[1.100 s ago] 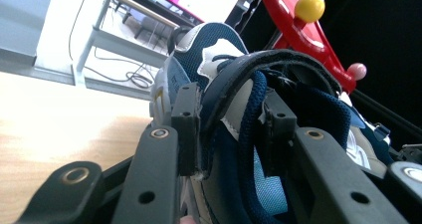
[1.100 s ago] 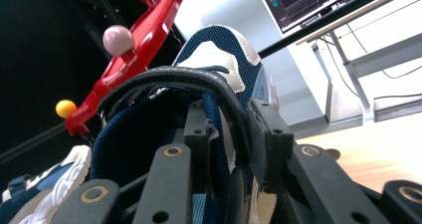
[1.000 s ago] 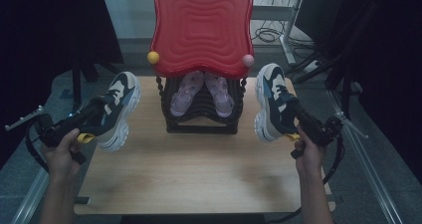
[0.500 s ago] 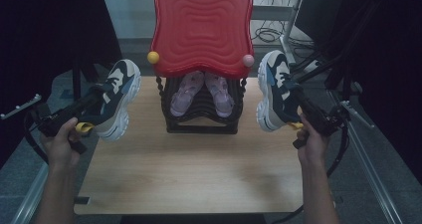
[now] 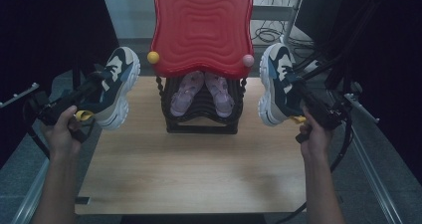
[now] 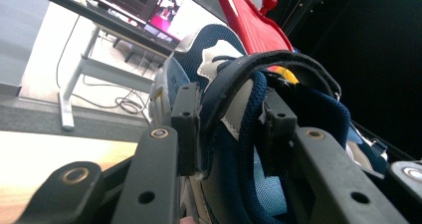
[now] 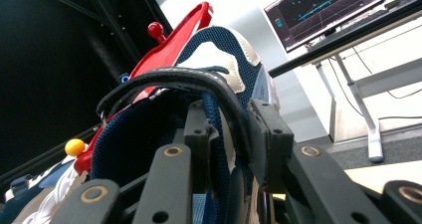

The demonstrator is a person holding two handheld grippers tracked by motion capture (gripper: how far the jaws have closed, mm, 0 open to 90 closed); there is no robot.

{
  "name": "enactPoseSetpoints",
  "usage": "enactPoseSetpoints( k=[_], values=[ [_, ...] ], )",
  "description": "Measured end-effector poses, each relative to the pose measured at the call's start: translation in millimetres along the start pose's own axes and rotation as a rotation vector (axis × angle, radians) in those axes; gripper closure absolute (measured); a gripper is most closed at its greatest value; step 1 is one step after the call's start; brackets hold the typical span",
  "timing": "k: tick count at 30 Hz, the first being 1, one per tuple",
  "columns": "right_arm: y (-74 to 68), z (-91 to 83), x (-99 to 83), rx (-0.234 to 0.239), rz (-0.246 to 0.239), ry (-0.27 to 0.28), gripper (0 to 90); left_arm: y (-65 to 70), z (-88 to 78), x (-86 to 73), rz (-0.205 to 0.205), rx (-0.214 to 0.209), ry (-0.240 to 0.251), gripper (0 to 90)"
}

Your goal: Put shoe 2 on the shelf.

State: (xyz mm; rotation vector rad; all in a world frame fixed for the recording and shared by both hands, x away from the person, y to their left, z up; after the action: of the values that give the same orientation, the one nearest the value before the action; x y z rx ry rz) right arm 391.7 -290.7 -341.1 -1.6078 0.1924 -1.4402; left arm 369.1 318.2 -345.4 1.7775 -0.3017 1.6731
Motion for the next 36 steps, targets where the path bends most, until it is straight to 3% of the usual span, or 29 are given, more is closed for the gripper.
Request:
enactPoseSetpoints(
  k=[9,21,27,33,36],
  values=[
    [-4.6,4.1,8.5,0.002,-0.001,0.003,71.7,-2.2,12.1,13.0,0.000,0.004,0.024,66.6],
    [-23.6,9.9,22.5,0.023,-0.024,0.012,71.7,9.5,28.7,44.4,0.017,0.006,0.054,66.7],
    [-41.4,17.0,34.7,0.038,-0.038,0.013,71.7,18.6,40.5,66.8,0.013,-0.007,0.071,66.7],
    [-64.5,37.3,44.7,0.050,-0.074,-0.011,71.7,33.4,61.8,87.8,0.038,-0.020,0.083,66.7],
    [-76.5,45.7,49.0,0.069,-0.079,-0.016,71.7,40.7,73.2,95.4,0.031,-0.038,0.086,66.7]
  ],
)
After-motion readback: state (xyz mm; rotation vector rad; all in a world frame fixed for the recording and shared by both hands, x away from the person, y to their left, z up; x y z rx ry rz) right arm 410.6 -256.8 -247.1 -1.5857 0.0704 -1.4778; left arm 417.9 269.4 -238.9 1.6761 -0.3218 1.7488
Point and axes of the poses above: each handheld gripper's, and its own axes: z roughly forward along the jaws, x roughly out of its top, y roughly to its right, the point moved 6 cm from there along z, roughly forward along the jaws, and after that the axes turned 14 degrees about z, right-handed, at the moved point
